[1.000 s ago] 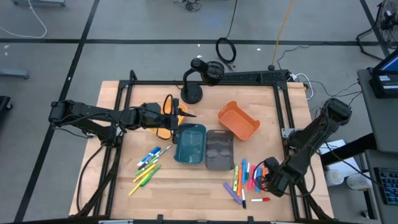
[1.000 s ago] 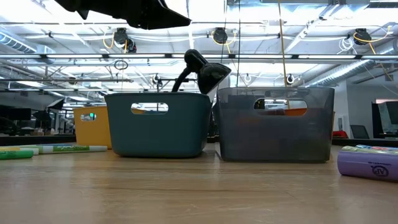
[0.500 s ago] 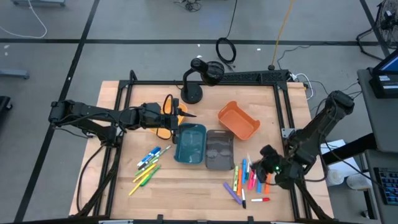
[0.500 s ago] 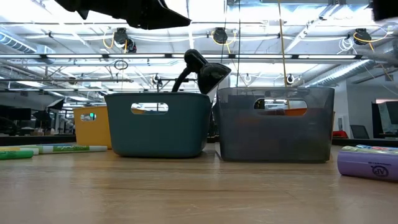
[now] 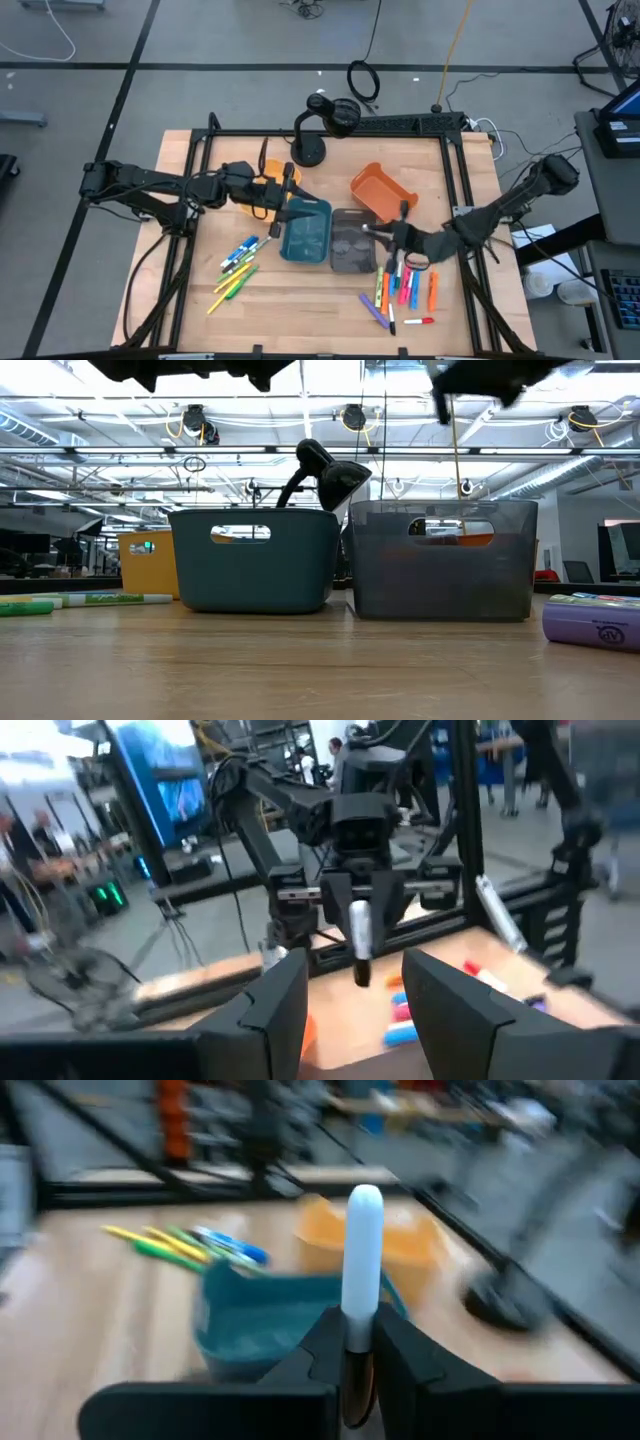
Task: Pick & Place Markers
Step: Put the right white and black highlighter into the yellow bin
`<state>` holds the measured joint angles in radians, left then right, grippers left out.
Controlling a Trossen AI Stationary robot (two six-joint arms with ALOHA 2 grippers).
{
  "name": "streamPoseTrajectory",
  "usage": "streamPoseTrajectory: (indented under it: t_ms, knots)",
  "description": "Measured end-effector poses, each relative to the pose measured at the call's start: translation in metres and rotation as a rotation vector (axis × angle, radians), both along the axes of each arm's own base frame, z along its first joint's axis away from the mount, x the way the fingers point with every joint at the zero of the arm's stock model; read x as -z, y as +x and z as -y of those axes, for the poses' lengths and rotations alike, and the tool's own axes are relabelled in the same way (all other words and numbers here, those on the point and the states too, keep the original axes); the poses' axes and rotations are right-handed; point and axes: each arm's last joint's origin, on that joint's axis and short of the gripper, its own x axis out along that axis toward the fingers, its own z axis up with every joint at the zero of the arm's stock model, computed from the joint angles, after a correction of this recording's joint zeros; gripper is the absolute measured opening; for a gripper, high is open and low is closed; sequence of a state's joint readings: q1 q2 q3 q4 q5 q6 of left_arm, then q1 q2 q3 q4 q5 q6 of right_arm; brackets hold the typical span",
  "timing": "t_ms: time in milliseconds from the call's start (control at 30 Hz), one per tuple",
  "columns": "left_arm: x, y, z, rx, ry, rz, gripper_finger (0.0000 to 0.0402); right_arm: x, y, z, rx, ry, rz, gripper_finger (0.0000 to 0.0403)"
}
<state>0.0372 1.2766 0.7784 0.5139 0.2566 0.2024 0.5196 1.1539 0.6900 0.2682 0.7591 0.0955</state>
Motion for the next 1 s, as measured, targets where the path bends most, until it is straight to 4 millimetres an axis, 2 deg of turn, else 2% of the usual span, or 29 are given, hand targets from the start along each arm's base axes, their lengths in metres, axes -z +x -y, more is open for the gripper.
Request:
streamPoseTrajectory:
  t_ms: [67, 200, 367, 500, 667, 800, 900, 1000]
  knots:
    - [-0.001, 0.000, 0.001, 0.004, -0.057, -0.004, 0.0170, 0.001, 0.007, 0.005, -0.089, -0.057, 0.071, 0.0022]
    - [0.006, 0.005, 0.006, -0.001, -0.126, -0.048, 0.0170, 0.001, 0.014, 0.020, -0.160, -0.130, 0.181, 0.0020]
    - [0.021, 0.023, 0.017, -0.081, -0.128, -0.001, 0.0170, 0.001, 0.022, 0.033, -0.226, -0.140, 0.223, 0.0020]
    - [0.033, 0.037, 0.026, -0.128, -0.135, 0.059, 0.0170, 0.006, 0.027, 0.036, -0.238, -0.147, 0.207, 0.0020]
    - [0.039, 0.045, 0.031, -0.124, -0.164, 0.137, 0.0170, 0.010, 0.031, 0.036, -0.250, -0.147, 0.207, 0.0020]
    - [0.045, 0.048, 0.034, -0.119, -0.171, 0.139, 0.0170, 0.011, 0.032, 0.036, -0.249, -0.148, 0.216, 0.0020]
    - [0.041, 0.051, 0.034, -0.141, -0.175, 0.139, 0.0170, 0.011, 0.033, 0.037, -0.246, -0.149, 0.210, 0.0020]
    - [0.041, 0.056, 0.036, -0.136, -0.165, 0.078, 0.0170, 0.011, 0.033, 0.037, -0.244, -0.149, 0.212, 0.0020]
